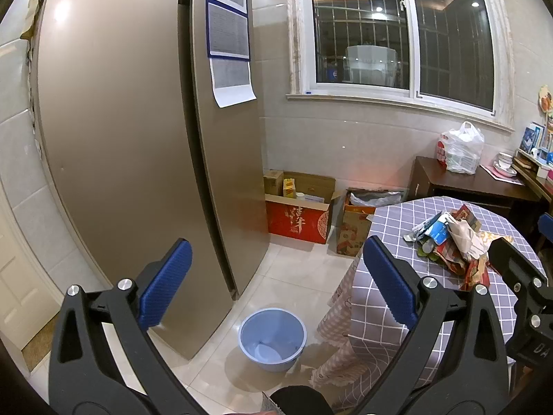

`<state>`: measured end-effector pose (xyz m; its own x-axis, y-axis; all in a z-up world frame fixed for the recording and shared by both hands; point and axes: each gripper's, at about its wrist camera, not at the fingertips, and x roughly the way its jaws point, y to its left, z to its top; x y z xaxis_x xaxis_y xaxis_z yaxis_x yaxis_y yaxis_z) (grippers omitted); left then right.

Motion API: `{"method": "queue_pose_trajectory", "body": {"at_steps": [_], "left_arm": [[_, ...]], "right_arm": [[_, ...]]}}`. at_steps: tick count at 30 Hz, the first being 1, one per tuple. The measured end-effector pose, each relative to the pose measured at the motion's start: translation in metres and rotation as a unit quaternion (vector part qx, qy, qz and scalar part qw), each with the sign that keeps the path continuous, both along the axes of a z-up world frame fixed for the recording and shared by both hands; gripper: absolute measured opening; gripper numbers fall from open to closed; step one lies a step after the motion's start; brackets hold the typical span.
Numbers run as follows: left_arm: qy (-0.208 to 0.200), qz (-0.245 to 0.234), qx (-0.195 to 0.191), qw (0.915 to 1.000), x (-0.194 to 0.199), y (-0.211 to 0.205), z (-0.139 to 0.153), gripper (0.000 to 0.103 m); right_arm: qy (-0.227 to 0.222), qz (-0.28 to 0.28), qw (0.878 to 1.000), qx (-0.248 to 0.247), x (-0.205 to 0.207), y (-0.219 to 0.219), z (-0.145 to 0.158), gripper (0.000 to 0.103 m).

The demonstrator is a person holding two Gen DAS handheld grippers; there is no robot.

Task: Collect trash

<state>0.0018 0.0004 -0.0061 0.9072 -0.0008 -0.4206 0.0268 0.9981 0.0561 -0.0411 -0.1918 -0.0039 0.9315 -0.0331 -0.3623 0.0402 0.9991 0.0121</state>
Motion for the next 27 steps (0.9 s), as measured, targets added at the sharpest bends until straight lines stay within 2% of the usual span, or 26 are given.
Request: {"method": "queue_pose_trajectory", "body": {"at_steps": [27], "left_arm": [[0.002,-0.001,0.0,1.0,0.0,-0.001,-0.001,0.097]], "right_arm": [[0.003,0.006,1.0,0.003,0.007,0.003,-0.008,0.099]]}}
